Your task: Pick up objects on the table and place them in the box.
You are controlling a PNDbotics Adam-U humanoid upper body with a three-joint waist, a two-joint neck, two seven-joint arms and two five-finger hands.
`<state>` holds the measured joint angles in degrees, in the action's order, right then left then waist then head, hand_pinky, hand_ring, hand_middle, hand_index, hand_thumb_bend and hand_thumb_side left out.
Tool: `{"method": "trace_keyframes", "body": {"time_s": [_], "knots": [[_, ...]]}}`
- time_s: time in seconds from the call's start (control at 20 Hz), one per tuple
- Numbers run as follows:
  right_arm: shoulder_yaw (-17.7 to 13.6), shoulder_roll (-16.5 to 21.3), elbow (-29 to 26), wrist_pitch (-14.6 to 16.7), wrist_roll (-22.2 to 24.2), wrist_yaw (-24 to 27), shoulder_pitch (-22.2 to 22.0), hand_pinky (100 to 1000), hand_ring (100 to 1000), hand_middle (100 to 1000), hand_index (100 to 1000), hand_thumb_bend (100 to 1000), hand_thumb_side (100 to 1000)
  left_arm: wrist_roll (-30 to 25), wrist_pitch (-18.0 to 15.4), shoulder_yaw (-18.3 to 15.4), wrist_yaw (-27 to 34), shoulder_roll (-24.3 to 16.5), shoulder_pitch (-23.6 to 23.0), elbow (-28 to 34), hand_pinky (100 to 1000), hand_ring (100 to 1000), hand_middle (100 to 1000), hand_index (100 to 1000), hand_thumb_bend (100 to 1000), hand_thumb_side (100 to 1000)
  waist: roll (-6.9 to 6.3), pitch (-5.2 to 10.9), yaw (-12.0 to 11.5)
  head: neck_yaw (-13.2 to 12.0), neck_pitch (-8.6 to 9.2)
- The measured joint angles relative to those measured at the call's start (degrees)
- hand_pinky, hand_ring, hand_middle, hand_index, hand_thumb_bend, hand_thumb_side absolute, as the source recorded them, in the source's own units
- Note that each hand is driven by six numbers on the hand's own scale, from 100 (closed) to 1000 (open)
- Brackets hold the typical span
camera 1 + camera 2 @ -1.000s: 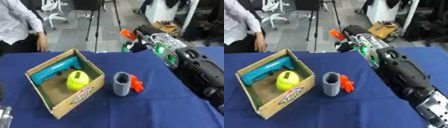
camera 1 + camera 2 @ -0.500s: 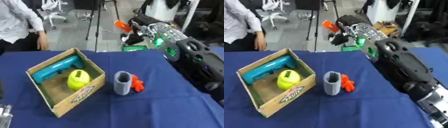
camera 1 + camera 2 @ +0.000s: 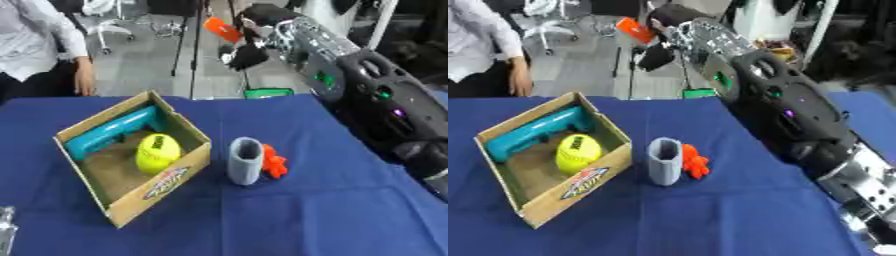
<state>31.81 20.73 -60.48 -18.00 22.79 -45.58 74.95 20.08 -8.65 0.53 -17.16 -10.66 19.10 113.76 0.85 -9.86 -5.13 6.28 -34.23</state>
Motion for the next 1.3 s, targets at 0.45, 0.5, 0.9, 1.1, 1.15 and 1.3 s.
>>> {"method": "trace_keyframes", "body": {"time_s": [0.45, 0.5, 0.9, 1.1, 1.15, 1.3], "knots": [[-0.02, -3.47, 1.58, 0.74, 0.03, -1.26, 1.51, 843, 859, 344, 374, 100, 537, -0.04, -0.04, 0.18, 0.26, 0.01, 0.43, 0.00, 1000, 924, 906, 842, 100, 1000, 0.21, -0.40, -2.19, 1.71, 0.00], [-0.07, -3.93, 1.93, 0.83, -0.07, -1.50, 1.69, 842, 859, 342, 372, 100, 537, -0.06, -0.05, 0.25, 0.28, 0.02, 0.59, 0.00, 1000, 924, 906, 842, 100, 1000, 0.26, -0.52, -2.36, 1.90, 0.00], [-2.18, -9.38, 5.28, 1.04, -3.45, -4.99, 1.64, 836, 857, 328, 359, 100, 530, -0.19, -0.18, 0.38, 0.53, 0.31, 1.25, 0.00, 1000, 924, 906, 842, 100, 1000, -0.07, -1.39, -4.57, 3.75, 1.18], [-3.38, -11.67, 7.60, 1.58, -5.71, -7.30, 1.09, 835, 855, 328, 359, 100, 530, -0.26, -0.27, 0.56, 0.79, 0.64, 1.64, 0.00, 1000, 924, 906, 841, 100, 1000, -0.25, -1.74, -4.98, 4.11, 1.92], [-3.63, -12.15, 8.21, 1.80, -6.18, -7.84, 0.95, 833, 854, 329, 359, 100, 530, -0.26, -0.28, 0.63, 0.84, 0.65, 1.64, 0.00, 1000, 924, 906, 841, 100, 1000, -0.30, -1.87, -5.12, 4.14, 2.11], [-4.44, -13.45, 9.94, 2.43, -7.69, -9.36, 0.35, 833, 854, 327, 358, 100, 527, -0.23, -0.31, 0.68, 0.92, 0.95, 1.66, 0.00, 1000, 924, 907, 841, 100, 1000, -0.38, -2.03, -5.16, 4.15, 2.55]]}}
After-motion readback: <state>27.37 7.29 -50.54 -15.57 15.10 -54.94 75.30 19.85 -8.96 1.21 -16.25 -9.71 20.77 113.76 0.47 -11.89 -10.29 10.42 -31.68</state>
